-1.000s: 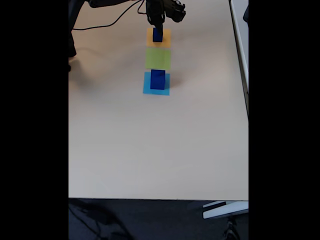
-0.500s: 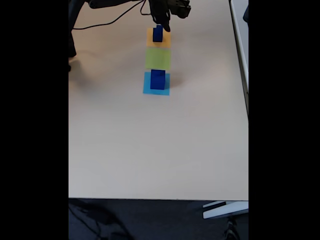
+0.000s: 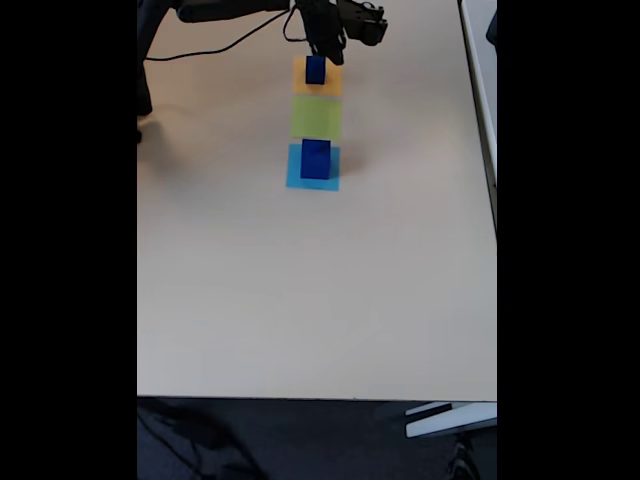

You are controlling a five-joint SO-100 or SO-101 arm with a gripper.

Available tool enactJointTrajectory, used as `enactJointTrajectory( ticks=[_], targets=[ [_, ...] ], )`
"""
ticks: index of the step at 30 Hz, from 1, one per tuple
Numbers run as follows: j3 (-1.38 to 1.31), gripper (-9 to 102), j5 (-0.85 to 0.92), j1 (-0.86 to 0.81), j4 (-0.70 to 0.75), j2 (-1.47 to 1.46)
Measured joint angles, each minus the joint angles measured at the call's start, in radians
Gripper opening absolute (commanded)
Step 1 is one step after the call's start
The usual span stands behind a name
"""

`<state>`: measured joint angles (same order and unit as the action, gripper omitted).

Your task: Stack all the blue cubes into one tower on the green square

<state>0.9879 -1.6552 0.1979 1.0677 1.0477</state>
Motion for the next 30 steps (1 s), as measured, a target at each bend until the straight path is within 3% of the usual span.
enactJointTrajectory(
  ticks=[30],
  targets=[
    [0.149,0,-0.008,-0.02,0.0,0.078]
  ],
)
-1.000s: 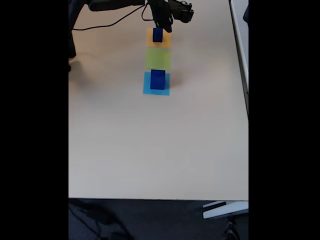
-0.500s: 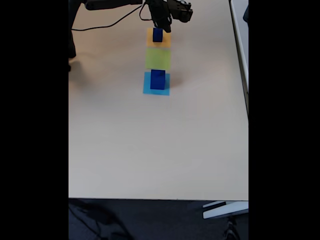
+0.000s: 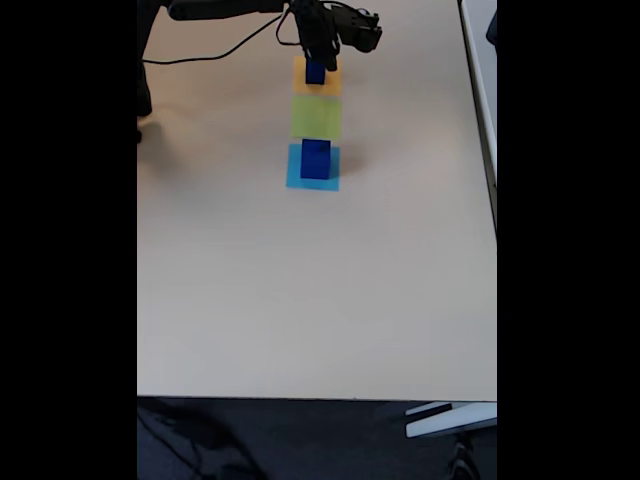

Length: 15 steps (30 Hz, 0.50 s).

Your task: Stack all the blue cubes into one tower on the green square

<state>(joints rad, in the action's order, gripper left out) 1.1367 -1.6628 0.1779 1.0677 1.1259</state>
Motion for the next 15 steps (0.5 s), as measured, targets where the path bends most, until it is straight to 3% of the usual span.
enactJointTrajectory(
  ticks=[15],
  targets=[
    [0.021,0,-0.005,0.002,-0.009,0.003]
  ],
)
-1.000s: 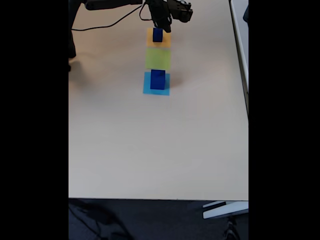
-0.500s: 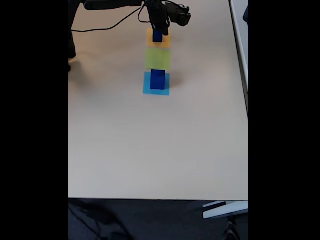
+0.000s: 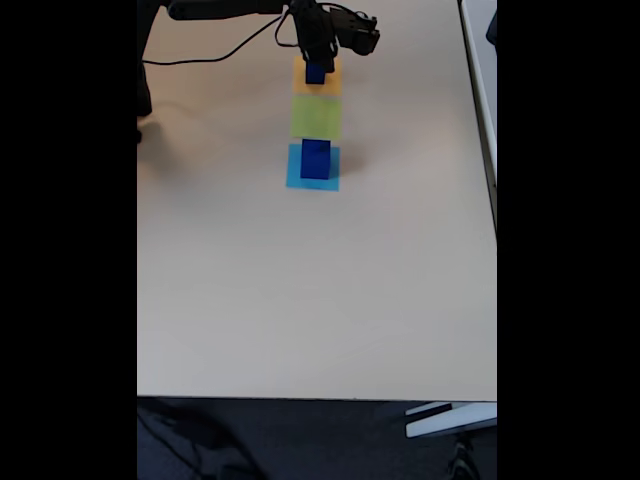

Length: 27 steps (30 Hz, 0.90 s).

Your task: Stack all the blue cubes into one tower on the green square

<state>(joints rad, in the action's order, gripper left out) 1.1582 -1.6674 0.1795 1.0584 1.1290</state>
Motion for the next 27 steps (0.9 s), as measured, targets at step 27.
enactJointTrajectory(
  ticks=[27],
  targets=[
    [0.101,0,0.284,-0.256,0.0,0.184]
  ],
)
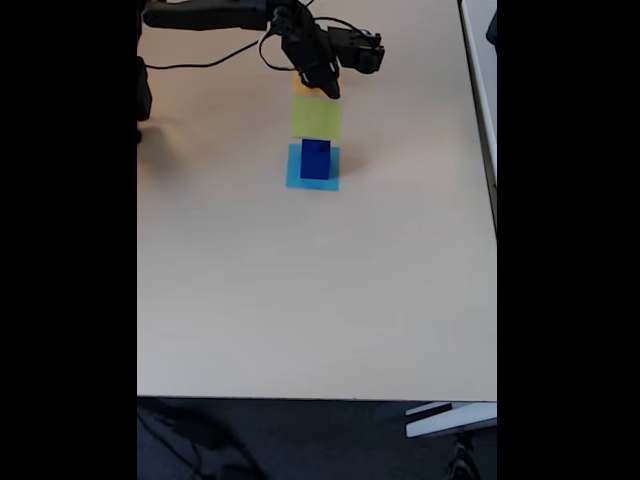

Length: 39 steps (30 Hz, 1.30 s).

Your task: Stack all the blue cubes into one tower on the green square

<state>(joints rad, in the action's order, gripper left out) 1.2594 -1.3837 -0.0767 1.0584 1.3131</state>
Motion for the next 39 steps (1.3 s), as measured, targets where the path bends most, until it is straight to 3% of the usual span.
enactJointTrajectory(
  ticks=[19,39],
  targets=[
    [0.132,11,0.057,-0.097,-0.012,0.063],
    [0.181,12,0.104,-0.146,-0.057,0.064]
  ],
)
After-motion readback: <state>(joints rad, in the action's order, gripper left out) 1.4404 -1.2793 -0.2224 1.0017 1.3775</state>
